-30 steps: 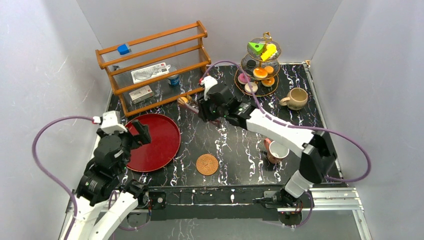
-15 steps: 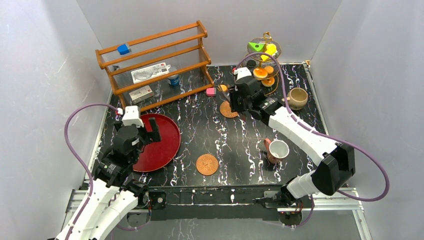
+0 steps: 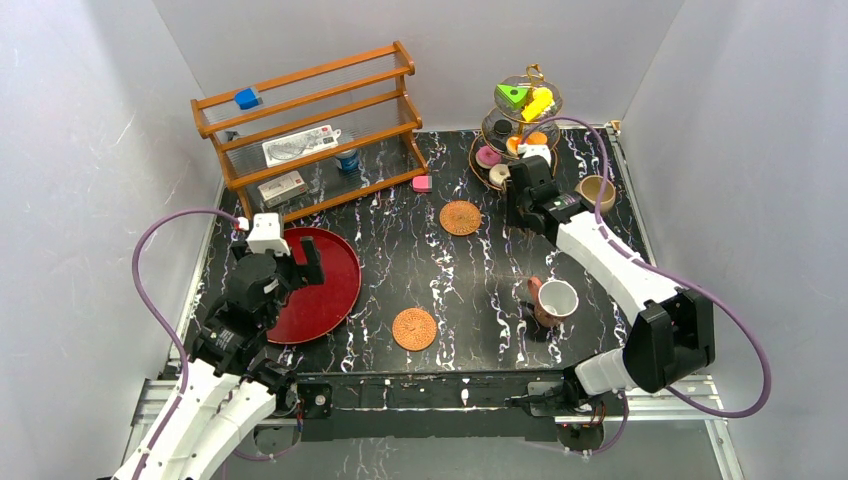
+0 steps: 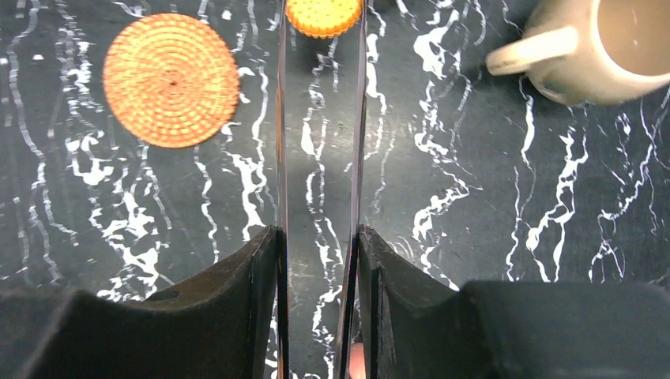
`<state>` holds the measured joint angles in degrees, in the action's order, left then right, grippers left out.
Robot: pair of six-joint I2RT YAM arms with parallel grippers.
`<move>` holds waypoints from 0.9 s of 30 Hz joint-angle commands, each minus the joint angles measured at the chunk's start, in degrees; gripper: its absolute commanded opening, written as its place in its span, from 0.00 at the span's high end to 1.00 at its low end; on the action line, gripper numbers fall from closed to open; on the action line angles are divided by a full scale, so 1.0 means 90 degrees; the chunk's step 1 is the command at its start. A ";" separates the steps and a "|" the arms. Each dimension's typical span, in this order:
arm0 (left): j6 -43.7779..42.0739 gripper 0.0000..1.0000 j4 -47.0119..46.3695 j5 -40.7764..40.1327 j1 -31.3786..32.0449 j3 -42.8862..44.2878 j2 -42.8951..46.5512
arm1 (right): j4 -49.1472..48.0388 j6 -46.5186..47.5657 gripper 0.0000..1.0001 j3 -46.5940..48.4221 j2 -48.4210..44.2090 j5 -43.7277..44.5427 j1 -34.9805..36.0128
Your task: Serve the afternoon tea
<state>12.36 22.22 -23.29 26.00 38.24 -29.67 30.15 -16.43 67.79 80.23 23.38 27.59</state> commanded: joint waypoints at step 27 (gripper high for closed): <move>-0.0055 0.04 -0.0126 -0.0117 0.0021 -0.0009 0.0293 | -0.1648 0.0249 0.54 0.0294 0.1109 -0.0483 -0.1285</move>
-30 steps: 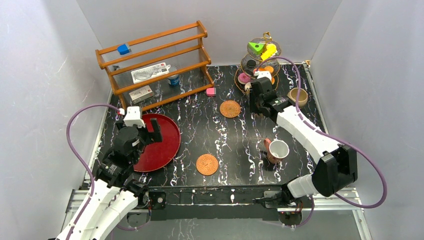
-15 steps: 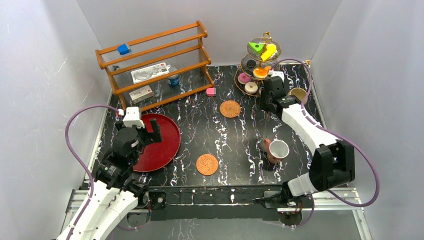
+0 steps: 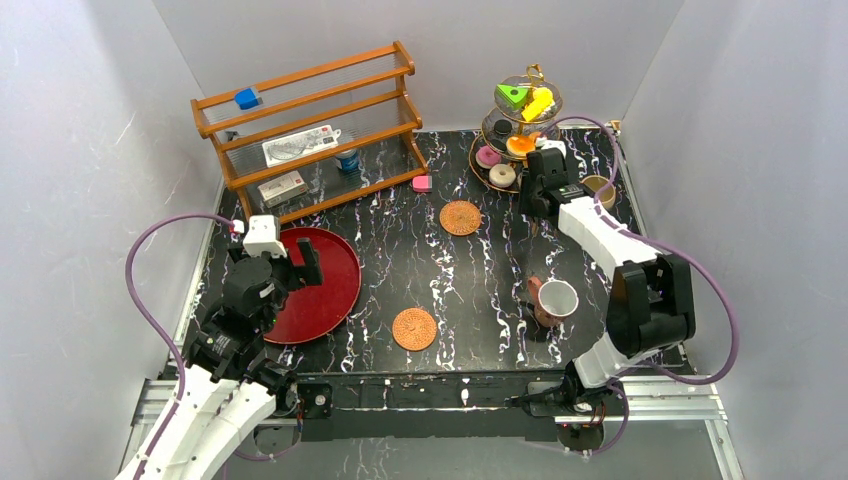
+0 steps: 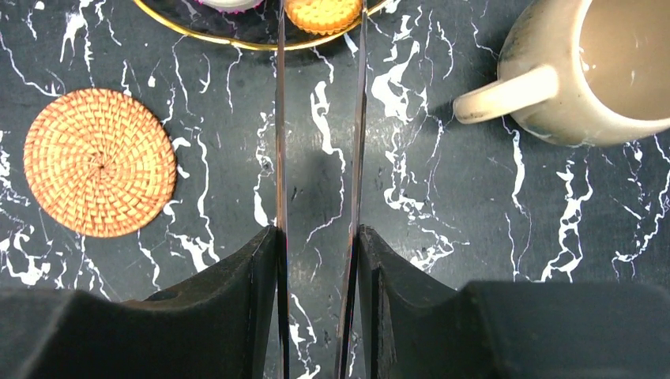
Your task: Serve the afternoon tea
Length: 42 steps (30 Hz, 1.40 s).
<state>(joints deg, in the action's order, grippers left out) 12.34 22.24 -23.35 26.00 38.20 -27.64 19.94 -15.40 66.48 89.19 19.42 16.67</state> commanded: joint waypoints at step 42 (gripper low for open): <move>-0.0043 0.04 -0.0076 -0.0260 0.0021 0.0014 0.0172 | 0.0935 -0.0238 0.53 0.0370 -0.1214 -0.1635 0.0039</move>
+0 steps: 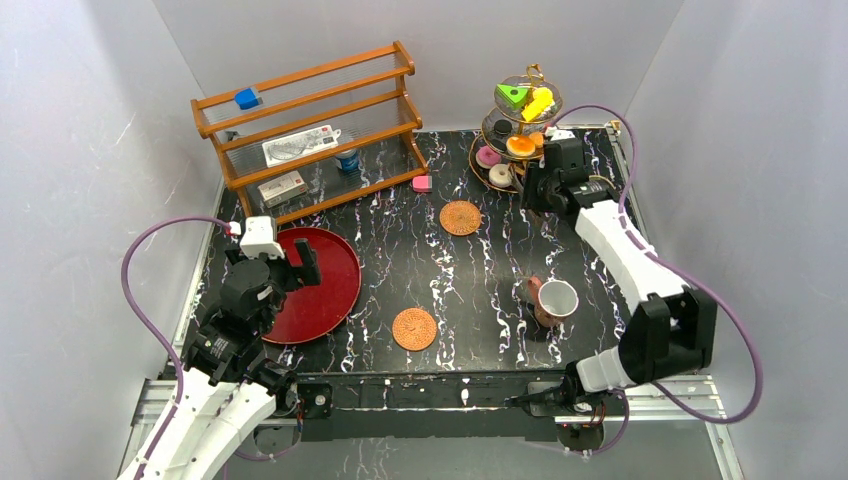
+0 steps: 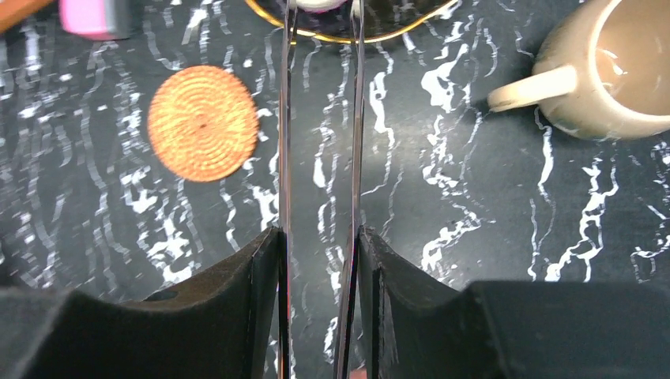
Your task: Serve the afternoon tea
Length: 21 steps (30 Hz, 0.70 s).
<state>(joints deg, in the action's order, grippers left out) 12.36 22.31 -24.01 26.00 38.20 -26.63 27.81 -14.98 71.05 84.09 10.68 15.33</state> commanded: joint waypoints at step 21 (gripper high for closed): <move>0.0532 0.05 0.0336 -0.0357 0.0021 0.0469 -0.0587 | -0.2397 -0.0961 0.55 -0.0883 -0.0606 -0.1294 0.3516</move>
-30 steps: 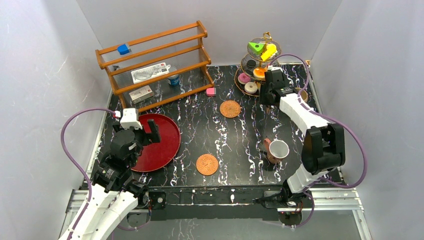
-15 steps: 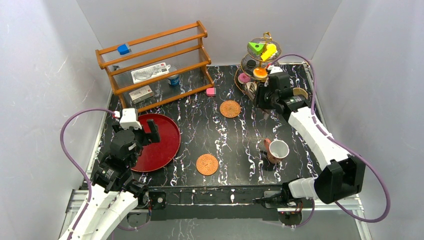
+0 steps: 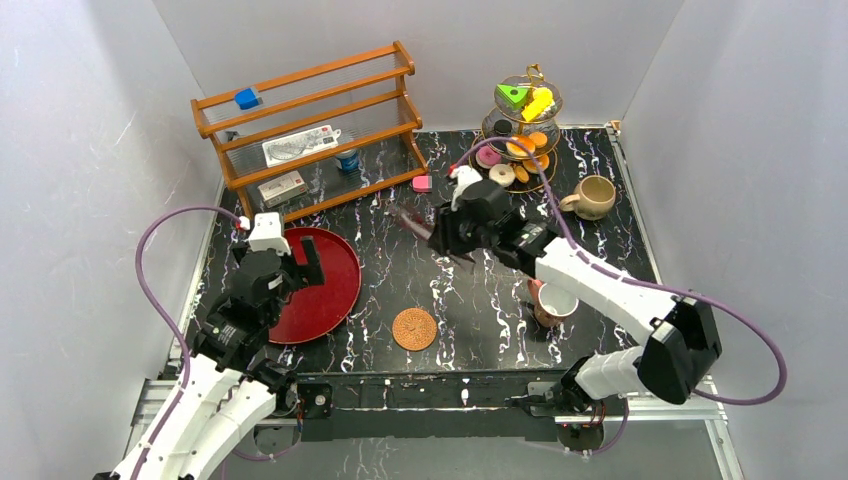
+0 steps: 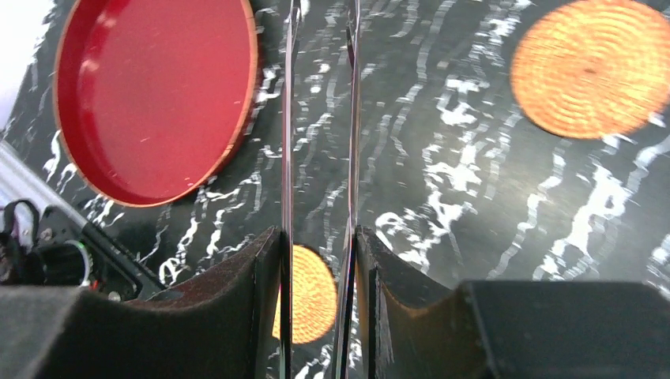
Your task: Serve the afternoon tea
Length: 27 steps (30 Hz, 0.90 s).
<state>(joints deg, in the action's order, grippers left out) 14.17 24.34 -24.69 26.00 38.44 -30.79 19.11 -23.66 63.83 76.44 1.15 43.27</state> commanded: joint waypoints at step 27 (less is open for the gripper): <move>0.1084 0.04 0.1633 -0.0397 0.0021 0.1958 -0.0624 | -0.3702 0.1875 0.53 0.1639 0.3906 0.0302 0.2634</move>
<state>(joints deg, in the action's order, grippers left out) 22.90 35.27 -29.54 26.00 54.22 -37.28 -9.65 -9.98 73.58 109.43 -1.17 64.99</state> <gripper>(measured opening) 0.952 0.468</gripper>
